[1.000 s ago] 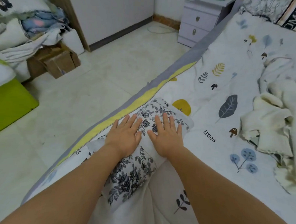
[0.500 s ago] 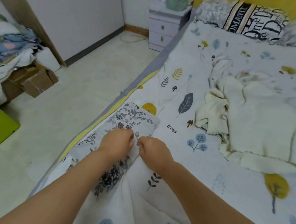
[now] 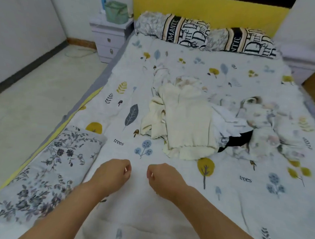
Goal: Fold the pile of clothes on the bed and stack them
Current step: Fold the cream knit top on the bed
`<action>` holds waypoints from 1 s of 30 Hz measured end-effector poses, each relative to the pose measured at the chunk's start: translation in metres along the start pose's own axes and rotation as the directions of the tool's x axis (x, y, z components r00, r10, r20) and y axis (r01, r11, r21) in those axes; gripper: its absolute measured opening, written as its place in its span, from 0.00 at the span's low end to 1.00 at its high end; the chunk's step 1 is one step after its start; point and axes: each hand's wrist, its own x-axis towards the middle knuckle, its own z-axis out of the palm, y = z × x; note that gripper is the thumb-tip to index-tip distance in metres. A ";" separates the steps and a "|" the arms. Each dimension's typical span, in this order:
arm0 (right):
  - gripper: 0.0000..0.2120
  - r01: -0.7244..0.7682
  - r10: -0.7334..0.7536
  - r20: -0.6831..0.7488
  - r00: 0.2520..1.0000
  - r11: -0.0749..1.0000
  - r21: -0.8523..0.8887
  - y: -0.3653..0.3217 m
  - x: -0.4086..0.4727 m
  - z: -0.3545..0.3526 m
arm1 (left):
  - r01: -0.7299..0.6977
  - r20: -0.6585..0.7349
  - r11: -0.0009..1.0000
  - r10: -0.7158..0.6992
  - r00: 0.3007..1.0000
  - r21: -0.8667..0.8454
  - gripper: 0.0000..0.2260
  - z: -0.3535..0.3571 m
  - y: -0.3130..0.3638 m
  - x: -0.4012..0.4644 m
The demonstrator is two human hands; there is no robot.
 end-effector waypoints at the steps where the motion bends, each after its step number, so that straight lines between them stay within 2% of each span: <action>1: 0.11 -0.024 0.024 -0.008 1.000 1.000 -0.001 0.014 -0.007 -0.005 | -0.014 0.015 1.000 0.014 1.000 0.000 0.04 0.001 0.013 0.004; 6: 0.11 -0.153 0.154 -0.043 0.987 0.988 0.015 0.089 -0.031 -0.029 | -0.080 0.045 0.997 0.079 0.996 0.016 0.05 0.008 0.074 0.031; 11: 0.08 -0.276 0.279 -0.093 0.956 0.960 0.039 0.154 -0.043 -0.054 | -0.080 0.053 0.996 0.081 0.995 -0.028 0.09 0.026 0.127 0.067; 17: 0.08 -0.363 0.374 -0.167 0.912 0.927 0.090 0.220 -0.017 -0.083 | -0.091 -0.013 0.996 0.091 0.996 0.000 0.12 0.046 0.177 0.129; 20: 0.11 -0.362 0.386 -0.202 0.900 0.921 0.144 0.242 0.013 -0.097 | -0.054 -0.056 0.998 0.055 0.997 0.019 0.14 0.051 0.190 0.167; 25: 0.18 -0.358 0.383 -0.265 0.885 0.924 0.137 0.264 0.067 -0.106 | 0.028 -0.100 0.998 -0.023 0.995 0.055 0.16 0.059 0.199 0.225; 28: 0.26 -0.340 0.360 -0.279 0.890 0.933 0.118 0.271 0.092 -0.102 | 0.078 -0.110 0.996 -0.072 0.991 0.050 0.15 0.067 0.195 0.251; 30: 0.31 -0.334 0.351 -0.280 0.894 0.936 0.108 0.274 0.105 -0.099 | 0.148 -0.101 0.989 -0.144 0.984 0.030 0.19 0.073 0.190 0.266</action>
